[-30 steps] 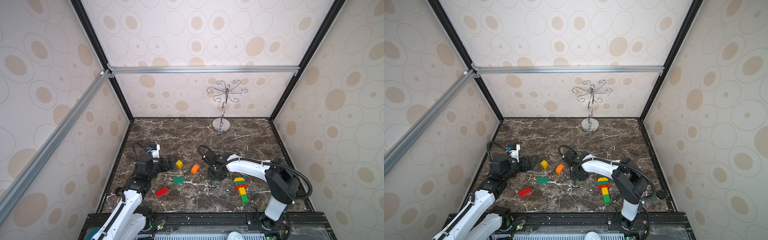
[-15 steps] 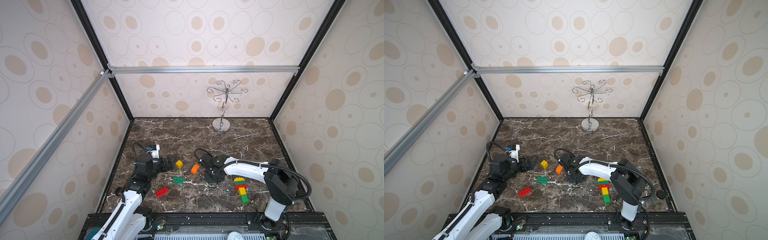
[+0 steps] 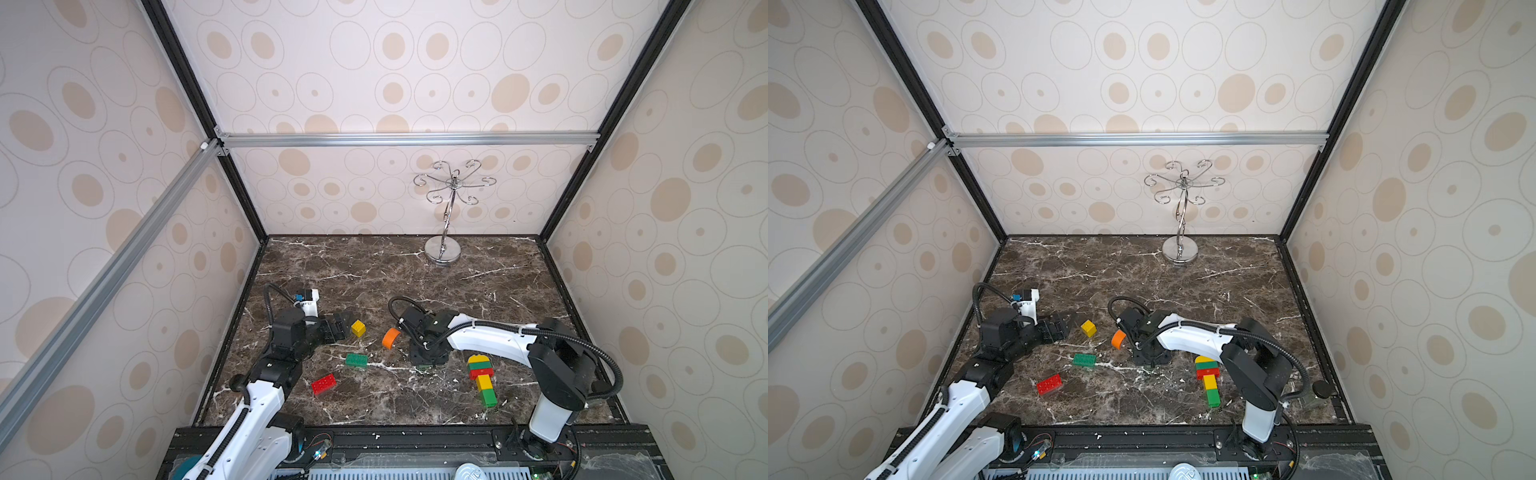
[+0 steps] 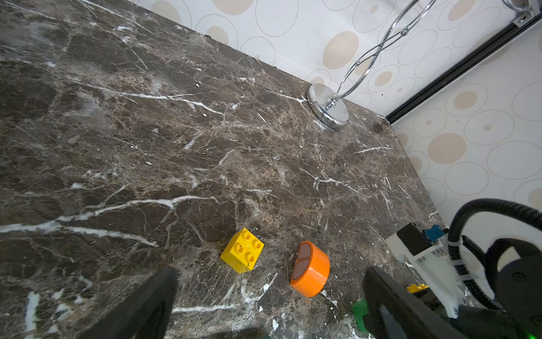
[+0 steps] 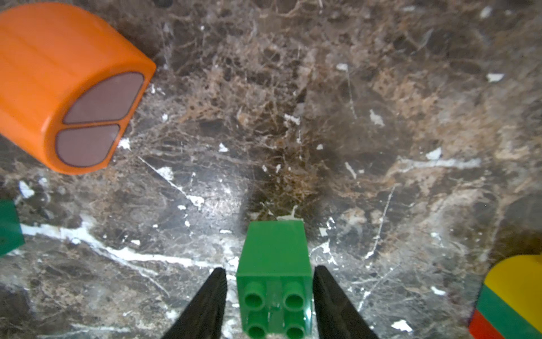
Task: Assemble an ice cream with lego
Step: Move the lego brick at the center of the board, then pick up the lego brick from the center of the board.
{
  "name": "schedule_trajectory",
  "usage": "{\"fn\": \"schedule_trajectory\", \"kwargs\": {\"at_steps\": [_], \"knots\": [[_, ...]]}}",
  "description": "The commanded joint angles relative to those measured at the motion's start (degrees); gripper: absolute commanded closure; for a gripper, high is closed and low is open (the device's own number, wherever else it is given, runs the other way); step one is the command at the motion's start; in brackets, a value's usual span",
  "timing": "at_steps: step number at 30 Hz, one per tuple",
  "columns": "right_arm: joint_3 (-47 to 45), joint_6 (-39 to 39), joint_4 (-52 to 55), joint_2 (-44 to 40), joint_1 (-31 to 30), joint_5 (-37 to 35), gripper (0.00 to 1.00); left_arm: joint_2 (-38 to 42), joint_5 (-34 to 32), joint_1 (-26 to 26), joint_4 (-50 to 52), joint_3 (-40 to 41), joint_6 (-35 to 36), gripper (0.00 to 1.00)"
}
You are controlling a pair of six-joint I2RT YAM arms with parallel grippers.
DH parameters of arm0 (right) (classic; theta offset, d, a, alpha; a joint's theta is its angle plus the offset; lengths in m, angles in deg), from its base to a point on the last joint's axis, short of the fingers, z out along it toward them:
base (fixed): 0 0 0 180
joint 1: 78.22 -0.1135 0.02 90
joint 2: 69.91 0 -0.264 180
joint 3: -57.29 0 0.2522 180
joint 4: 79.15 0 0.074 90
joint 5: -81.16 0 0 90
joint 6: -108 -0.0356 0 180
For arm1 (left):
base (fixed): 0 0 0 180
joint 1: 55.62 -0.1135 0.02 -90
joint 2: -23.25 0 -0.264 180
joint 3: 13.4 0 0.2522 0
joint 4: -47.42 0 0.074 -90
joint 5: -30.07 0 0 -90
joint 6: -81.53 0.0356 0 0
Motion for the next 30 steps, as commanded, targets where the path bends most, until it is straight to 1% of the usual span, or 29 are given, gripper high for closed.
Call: {"fn": "schedule_trajectory", "kwargs": {"at_steps": [1,2,4,6,10,13,15,19,21,23,26,30], "knots": [[-0.7,-1.2,0.4,-1.3,-0.7,-0.9,0.43,0.5,-0.4,-0.3,0.9,-0.1,-0.6,0.0],[-0.8,-1.2,0.5,-1.9,-0.7,-1.0,0.41,0.3,-0.5,-0.4,0.9,-0.1,-0.5,0.0],[-0.5,-0.6,1.1,-3.4,-0.7,-1.2,0.32,-0.5,-1.1,-0.3,0.9,-0.1,-0.5,0.0],[-0.2,0.2,2.2,-5.0,-0.8,-1.1,0.26,-2.0,-1.8,-0.2,1.5,-0.6,-0.4,0.0],[0.5,2.7,4.8,-8.5,-0.7,-1.5,0.2,-5.7,-4.2,0.7,2.8,-1.9,-0.4,0.0],[0.9,5.5,7.3,-10.6,-0.1,-2.6,0.15,-10.1,-6.9,2.6,4.1,-3.6,-2.1,0.0],[0.5,7.5,8.0,-11.9,1.3,-2.2,0.14,-13.2,-9.0,4.3,5.8,-5.9,-4.0,0.0],[-2.0,11.5,7.1,-15.5,5.6,0.9,0.12,-18.7,-14.7,9.8,8.6,-10.5,-7.3,0.01],[-2.6,13.6,7.1,-17.2,7.6,1.5,0.12,-21.6,-16.6,11.5,9.6,-12.4,-8.9,0.02],[-2.5,15.8,8.0,-18.6,9.5,2.2,0.12,-24.5,-17.2,12.1,10.3,-13.8,-11.6,0.06],[-2.1,18.8,9.8,-20.4,12.5,2.9,0.12,-29.0,-17.2,12.4,12.7,-16.7,-16.4,0.16],[-2.6,22.0,11.2,-22.8,16.2,3.7,0.11,-32.9,-19.1,13.0,17.5,-21.0,-23.5,0.24]]}}
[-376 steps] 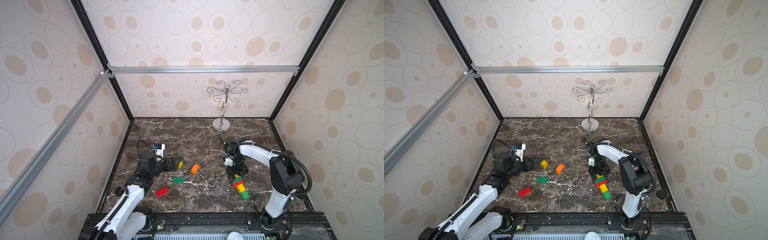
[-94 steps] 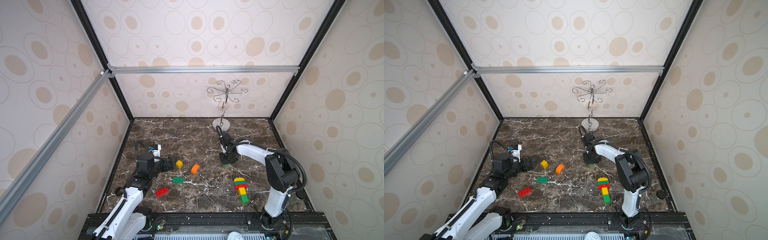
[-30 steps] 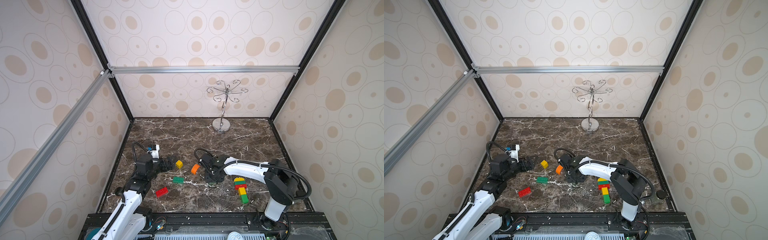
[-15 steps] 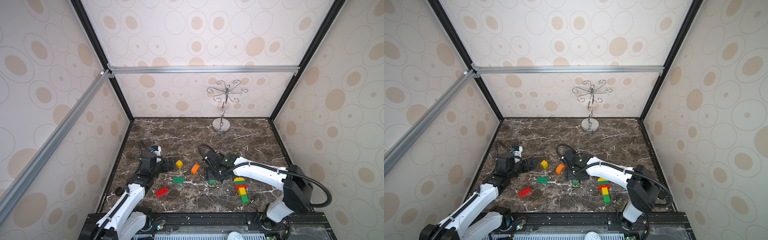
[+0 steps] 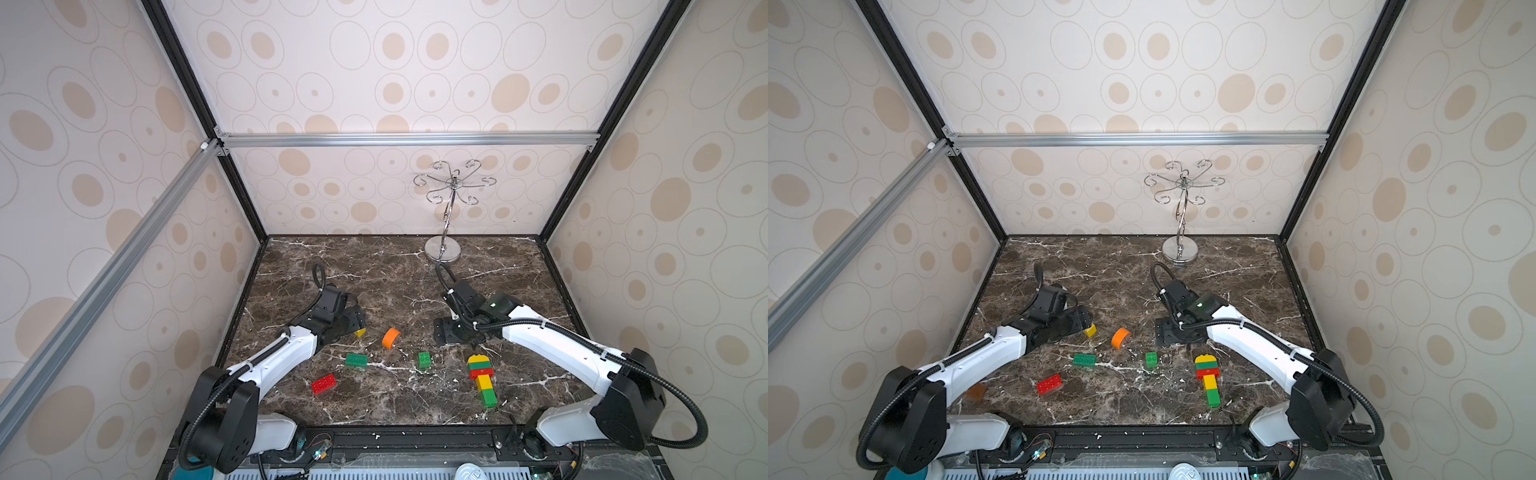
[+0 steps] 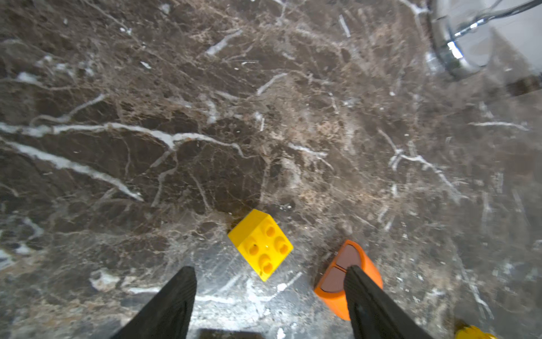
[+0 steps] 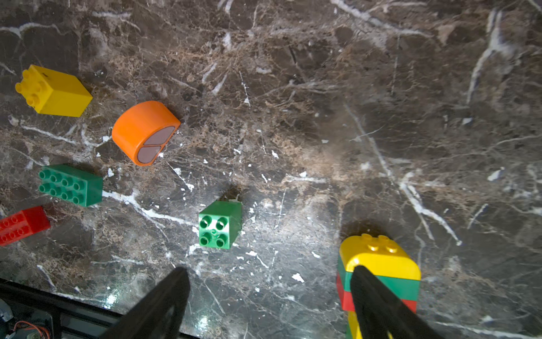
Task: Assemble an ice cream with lego
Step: Pick up the lego brick from the center of the board.
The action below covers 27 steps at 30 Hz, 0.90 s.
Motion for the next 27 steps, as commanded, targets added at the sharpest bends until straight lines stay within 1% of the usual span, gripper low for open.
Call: {"fn": "schedule_trajectory", "kwargs": {"at_steps": [1,5,8,11,18,24,27], "knots": [[-1.2,4.3,2.8,-2.2,2.7,1.4,0.11,-2.0,-3.4,1.0,6.4,-4.5,-9.2,0.25],[-2.6,6.3,2.2,-3.7,5.5,3.1,0.1,-5.2,-3.6,2.2,9.7,-8.0,-15.6,0.31],[-3.5,7.6,1.5,-4.1,7.3,4.8,0.08,-8.8,-3.1,3.2,12.7,-11.3,-18.9,0.34],[-3.7,9.3,1.7,-4.3,8.7,6.0,0.08,-12.2,-1.9,3.6,15.0,-14.1,-20.7,0.36],[-4.9,11.6,2.1,-6.1,11.2,7.5,0.05,-17.3,-4.1,3.8,21.3,-19.6,-19.6,0.38],[-6.2,11.8,1.6,-7.3,12.4,8.9,0.04,-20.3,-4.0,3.8,23.2,-21.4,-19.6,0.38],[-6.5,12.0,1.8,-7.3,12.6,9.0,0.04,-21.9,-4.0,3.7,23.6,-22.6,-19.3,0.4]]}}
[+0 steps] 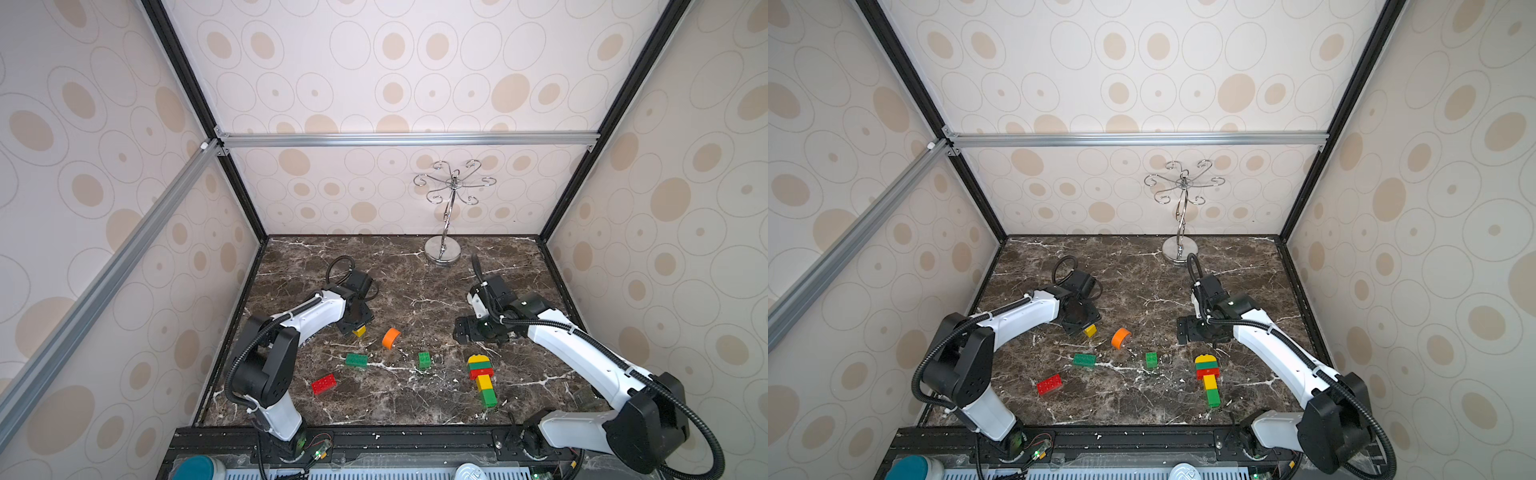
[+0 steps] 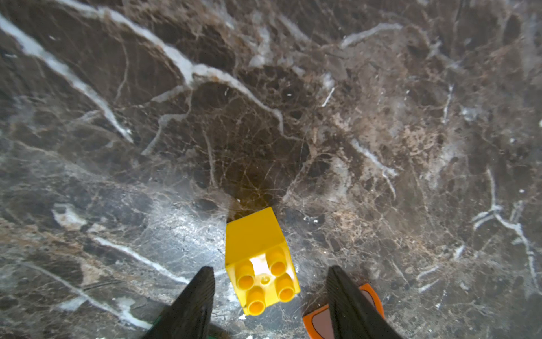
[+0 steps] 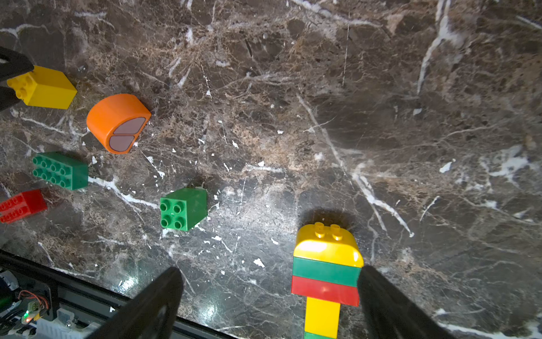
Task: Assemble an ice cream with lego
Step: Pick up the lego brick from the center of the board.
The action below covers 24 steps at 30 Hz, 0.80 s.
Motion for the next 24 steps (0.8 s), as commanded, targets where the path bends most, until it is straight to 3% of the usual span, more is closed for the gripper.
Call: {"fn": "schedule_trajectory", "kwargs": {"at_steps": [1,19,24], "knots": [[-0.7,1.0,1.2,-1.0,0.5,0.8,0.03,-1.6,-1.4,0.3,3.2,-2.7,-1.2,0.41],[-1.7,0.7,1.7,-3.0,1.3,0.4,0.01,-2.5,0.3,0.2,3.2,-2.5,-0.4,0.57],[-2.3,0.5,1.5,-3.5,1.4,0.3,0.0,-2.1,1.4,0.2,3.4,-3.0,1.4,0.68]]}}
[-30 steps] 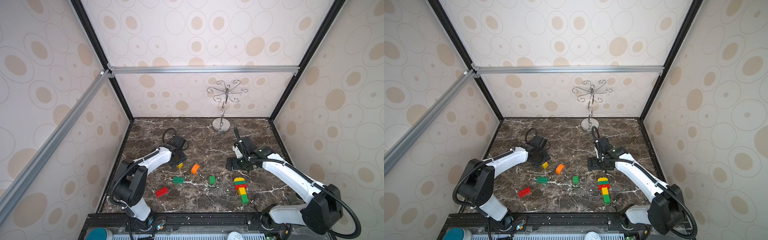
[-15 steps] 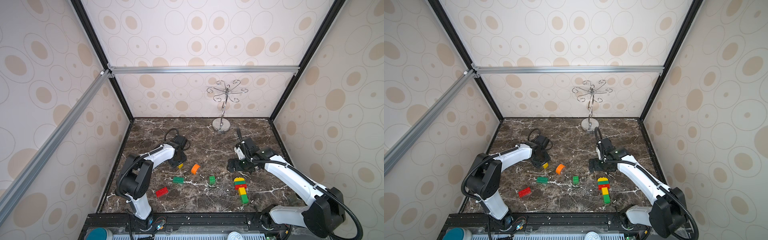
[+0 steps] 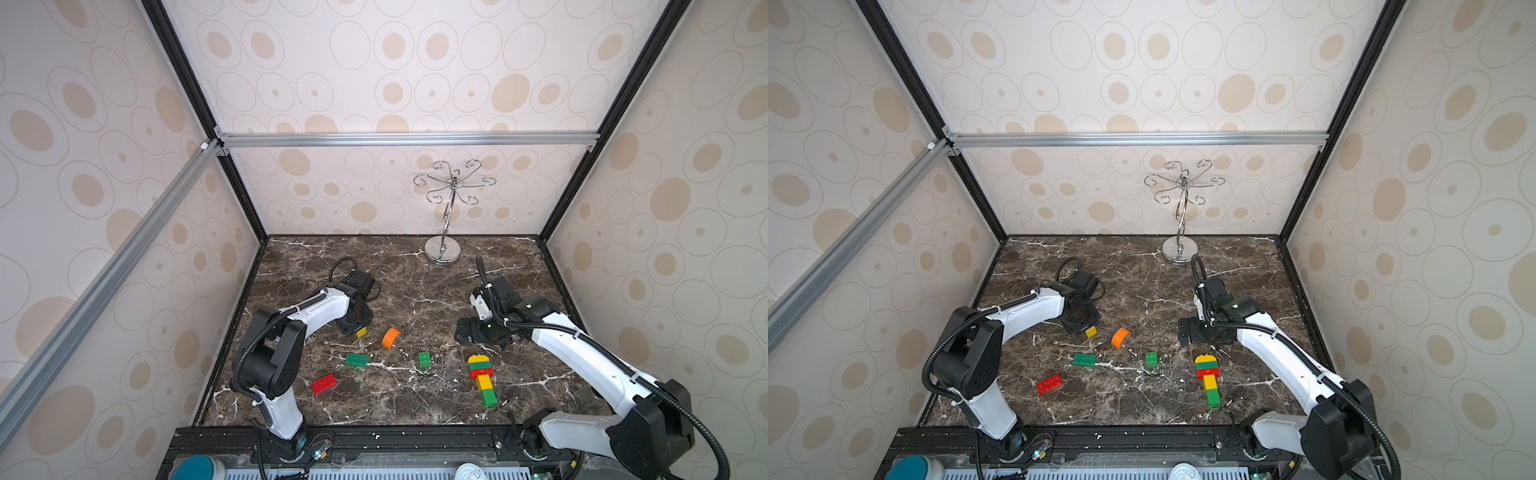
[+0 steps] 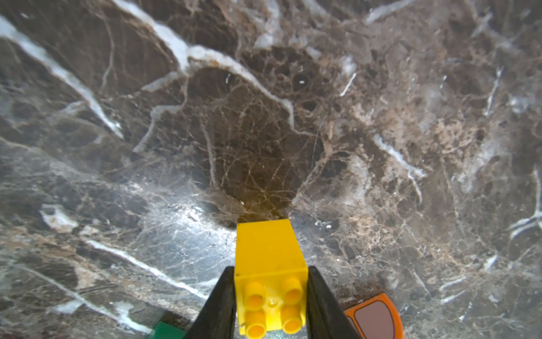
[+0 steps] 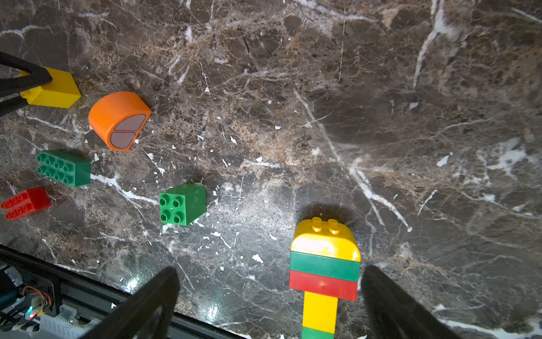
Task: Assemble an ice cream with lego
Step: Pick up the lego brick from the center of the board, then assemble the lego brick with the lego brick.
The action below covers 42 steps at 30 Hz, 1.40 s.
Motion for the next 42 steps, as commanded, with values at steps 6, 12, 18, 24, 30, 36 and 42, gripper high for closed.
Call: {"fn": "schedule_trajectory", "kwargs": {"at_steps": [6,12,18,24,30,36,42], "knots": [[-1.3,0.5,1.4,-1.5,0.6,-0.4,0.0,1.9,-1.9,0.7,5.6,-5.4,7.3,0.91],[-2.2,0.4,0.6,-1.6,1.0,0.5,0.0,5.7,-0.2,4.9,8.8,-7.9,8.8,1.0],[-5.6,-0.6,-2.2,-3.1,3.7,5.1,0.01,9.2,2.0,12.7,10.6,-8.1,4.7,1.0],[-8.9,-1.3,-4.0,-5.6,6.1,8.1,0.01,10.3,1.2,21.6,10.5,-8.8,-0.5,1.0],[-10.0,-0.9,-3.7,-8.4,7.5,8.7,0.02,5.4,-2.1,28.7,12.5,-13.8,-4.2,1.0],[-11.5,-0.6,-3.9,-10.6,9.1,9.4,0.02,0.9,-2.8,32.0,12.2,-17.2,-7.8,1.0],[-12.0,1.0,-3.1,-12.4,11.1,10.9,0.01,-3.0,-4.3,34.2,13.0,-20.1,-10.7,1.0]]}}
